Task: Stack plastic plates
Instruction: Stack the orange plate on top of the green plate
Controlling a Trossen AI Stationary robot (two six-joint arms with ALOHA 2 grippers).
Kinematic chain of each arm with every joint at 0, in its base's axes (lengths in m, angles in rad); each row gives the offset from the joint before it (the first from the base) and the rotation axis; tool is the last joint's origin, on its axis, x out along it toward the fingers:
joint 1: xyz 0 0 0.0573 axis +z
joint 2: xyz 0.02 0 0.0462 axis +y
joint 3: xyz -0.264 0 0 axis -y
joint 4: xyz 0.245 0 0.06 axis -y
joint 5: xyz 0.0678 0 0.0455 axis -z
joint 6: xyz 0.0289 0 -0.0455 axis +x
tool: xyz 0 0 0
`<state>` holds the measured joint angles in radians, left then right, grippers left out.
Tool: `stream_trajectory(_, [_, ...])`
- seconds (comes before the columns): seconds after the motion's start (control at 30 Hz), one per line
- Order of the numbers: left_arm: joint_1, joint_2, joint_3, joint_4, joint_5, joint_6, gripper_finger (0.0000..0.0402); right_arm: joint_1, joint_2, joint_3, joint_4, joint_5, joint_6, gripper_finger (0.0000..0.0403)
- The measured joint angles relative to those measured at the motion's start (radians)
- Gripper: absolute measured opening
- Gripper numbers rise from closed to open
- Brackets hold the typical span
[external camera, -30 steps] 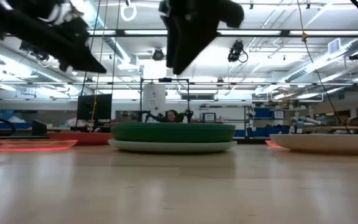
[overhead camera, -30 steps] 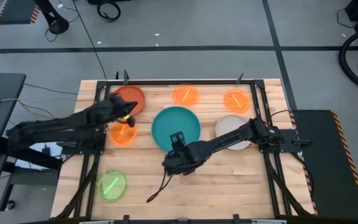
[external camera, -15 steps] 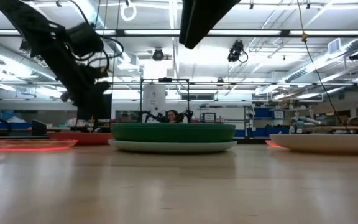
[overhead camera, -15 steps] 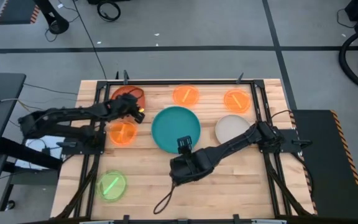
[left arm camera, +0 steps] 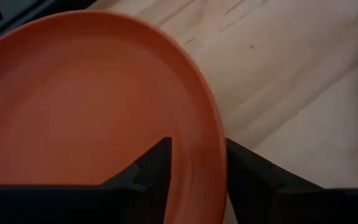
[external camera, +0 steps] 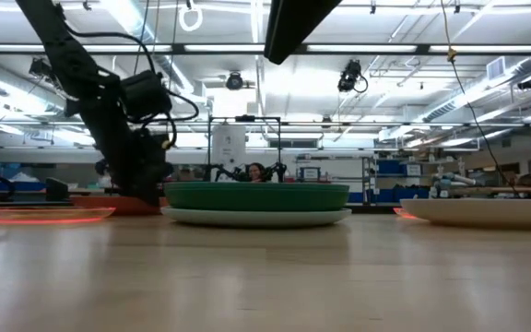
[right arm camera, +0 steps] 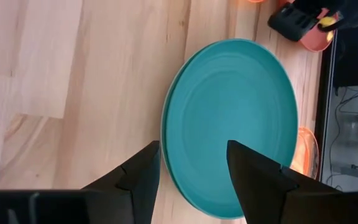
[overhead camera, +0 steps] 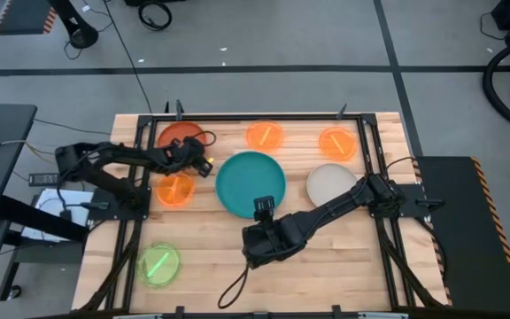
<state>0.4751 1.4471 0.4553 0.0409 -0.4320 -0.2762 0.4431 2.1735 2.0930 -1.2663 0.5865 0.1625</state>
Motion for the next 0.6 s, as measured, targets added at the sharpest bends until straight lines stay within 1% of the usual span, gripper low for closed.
stream_trajectory(0.1, [0.0,0.034,0.0,0.014,-0.011,-0.012,0.0139,0.001,0.0,0.0,0.005,0.0,0.003,0.0194])
stream_trajectory(0.2, [0.0,0.047,0.0,0.022,-0.025,-0.038,0.0121,0.002,0.0,0.0,0.005,0.0,0.004,0.0194])
stream_trajectory(0.27, [-0.003,0.047,0.0,0.021,-0.03,-0.045,0.0093,0.002,0.0,0.0,0.005,0.0,0.004,0.0194])
stream_trajectory(0.4, [-0.028,0.022,0.001,0.023,-0.051,-0.03,0.0023,0.004,0.0,0.0,-0.006,0.0,0.003,0.0194])
stream_trajectory(0.47, [-0.054,-0.001,0.004,0.014,-0.051,-0.027,0.0017,0.007,-0.001,0.0,-0.05,0.0,0.004,0.0194])
stream_trajectory(0.53, [-0.095,-0.04,0.026,-0.057,-0.044,-0.034,0.0017,0.011,-0.007,0.0,-0.121,0.0,0.032,0.0194])
stream_trajectory(0.6, [-0.149,-0.079,0.075,-0.139,-0.046,-0.041,0.0017,0.017,-0.017,0.0,-0.2,0.002,0.096,0.0194])
